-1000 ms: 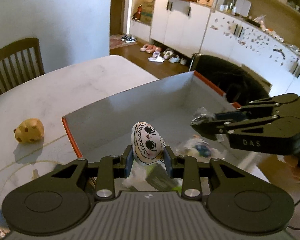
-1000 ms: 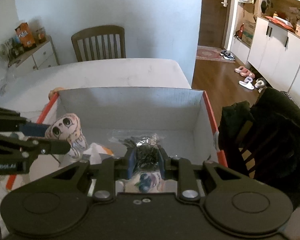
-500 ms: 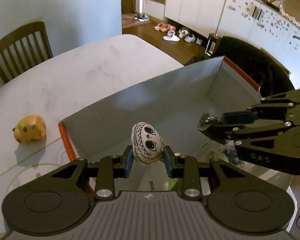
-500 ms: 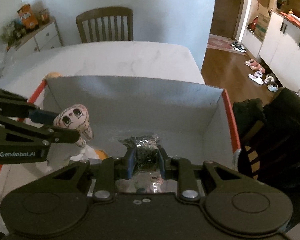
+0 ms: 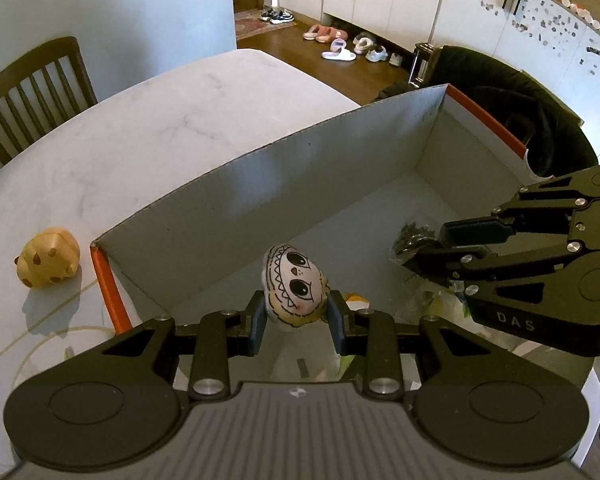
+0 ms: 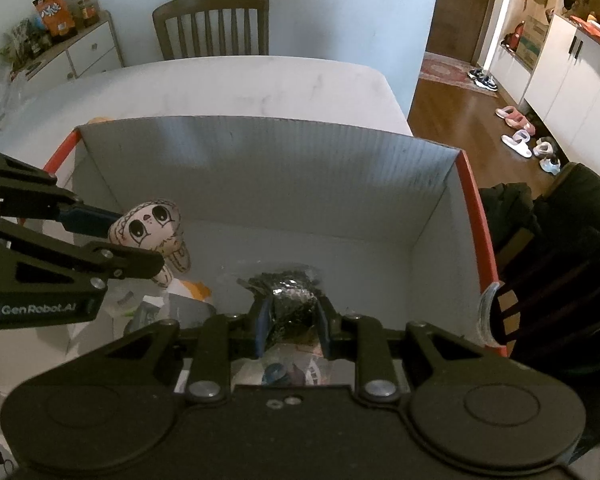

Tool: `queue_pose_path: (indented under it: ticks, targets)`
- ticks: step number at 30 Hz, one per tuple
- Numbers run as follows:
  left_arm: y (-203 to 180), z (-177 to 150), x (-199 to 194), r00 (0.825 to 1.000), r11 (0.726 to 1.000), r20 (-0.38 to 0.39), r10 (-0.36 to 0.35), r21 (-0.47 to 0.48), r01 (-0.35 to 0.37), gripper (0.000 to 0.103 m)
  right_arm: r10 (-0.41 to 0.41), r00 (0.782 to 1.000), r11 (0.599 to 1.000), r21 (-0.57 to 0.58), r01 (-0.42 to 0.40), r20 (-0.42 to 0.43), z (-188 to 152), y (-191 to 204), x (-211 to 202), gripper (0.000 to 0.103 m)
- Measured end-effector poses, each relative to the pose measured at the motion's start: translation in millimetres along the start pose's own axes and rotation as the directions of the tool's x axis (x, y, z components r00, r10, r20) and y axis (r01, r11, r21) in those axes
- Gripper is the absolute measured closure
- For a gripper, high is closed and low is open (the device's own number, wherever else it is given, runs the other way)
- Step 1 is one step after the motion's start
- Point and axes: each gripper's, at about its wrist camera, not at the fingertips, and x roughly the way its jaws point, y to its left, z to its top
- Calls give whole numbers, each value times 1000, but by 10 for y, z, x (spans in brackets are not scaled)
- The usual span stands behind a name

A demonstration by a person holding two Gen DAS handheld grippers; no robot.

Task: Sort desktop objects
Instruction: 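Lower both items into the shoebox and open both grippers, then withdraw both grippers from the shoebox toward the table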

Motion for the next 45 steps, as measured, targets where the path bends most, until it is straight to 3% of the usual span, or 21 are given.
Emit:
queue_pose_path:
  ticks: [6,14,18,30,45]
  targets:
    - [-11,-1,-24,1000,1000,12,4,-8,-3,71,-2,1000,1000,12,2,8,12,-28,-11,71]
    - [-85,-47,-140,999,1000,52,18,19,-19,45,2,1000,1000,23,-3,30,9,-77,-76,57]
    - [-85,-55,-246,997,1000,77,2,1,-2,45,16,998,1000,25,-17,55,0,-92,-183,51]
    - [-61,-170,-637,987,997,150,-56,-52,65,45,77,990,997,20,-81,122,-37,-91,-569,45]
    - [-50,-511,-1190,959,985,247,-137,-71,158,45,103,973,993,37,-113,204,-133,96,-1048,38]
